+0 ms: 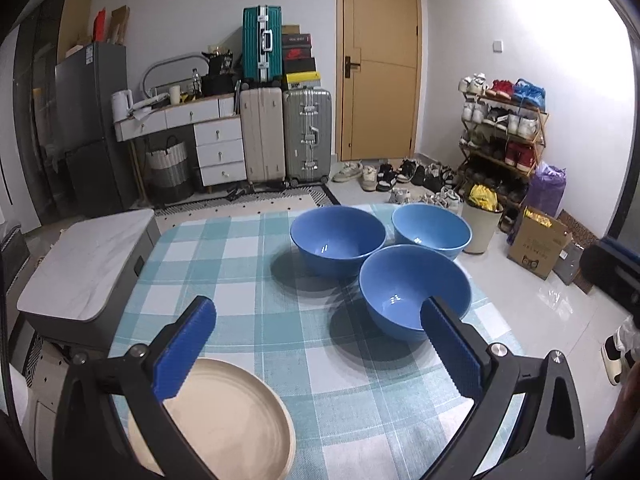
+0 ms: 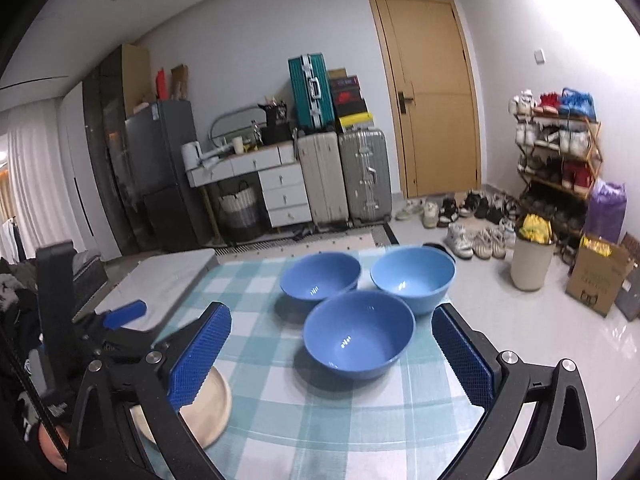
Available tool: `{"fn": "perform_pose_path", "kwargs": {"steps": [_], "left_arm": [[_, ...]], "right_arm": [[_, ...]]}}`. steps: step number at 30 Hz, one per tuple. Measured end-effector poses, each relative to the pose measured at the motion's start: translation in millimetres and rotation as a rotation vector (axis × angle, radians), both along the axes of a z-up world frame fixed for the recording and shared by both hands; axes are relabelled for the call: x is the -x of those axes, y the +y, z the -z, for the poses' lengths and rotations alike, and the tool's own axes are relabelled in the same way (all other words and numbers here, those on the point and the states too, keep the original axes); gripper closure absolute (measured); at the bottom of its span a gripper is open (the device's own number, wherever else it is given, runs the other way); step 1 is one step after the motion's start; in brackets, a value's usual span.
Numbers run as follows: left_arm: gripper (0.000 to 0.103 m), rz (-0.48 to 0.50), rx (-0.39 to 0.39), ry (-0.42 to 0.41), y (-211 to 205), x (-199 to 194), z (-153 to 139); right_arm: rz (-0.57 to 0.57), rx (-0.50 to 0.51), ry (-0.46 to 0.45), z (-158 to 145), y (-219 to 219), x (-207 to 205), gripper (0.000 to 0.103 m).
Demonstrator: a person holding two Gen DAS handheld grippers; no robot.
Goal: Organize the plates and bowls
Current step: 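Move both tools down to the rim of the nearest blue bowl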
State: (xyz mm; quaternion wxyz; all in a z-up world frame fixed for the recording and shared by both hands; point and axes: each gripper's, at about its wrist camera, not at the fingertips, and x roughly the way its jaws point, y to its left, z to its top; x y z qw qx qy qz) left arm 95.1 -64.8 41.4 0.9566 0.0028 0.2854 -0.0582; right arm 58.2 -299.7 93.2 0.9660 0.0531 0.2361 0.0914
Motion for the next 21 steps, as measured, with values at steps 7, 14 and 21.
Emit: {"fn": "perform_pose_path", "kwargs": {"steps": [7,14,21], "left_arm": [[0.0,0.007,-0.028,0.124,-20,-39,37],[0.0,0.002,-0.057,0.255,-38,-89,60],[0.0,0.033,-0.022,0.391,-55,-138,84]], "right_arm": [[0.003,0.034,0.086,50,-5,-49,0.001],[0.037,0.037,0.175,77,-32,-107,0.001],[0.044,0.08,0.294,78,-63,-177,0.001]]}}
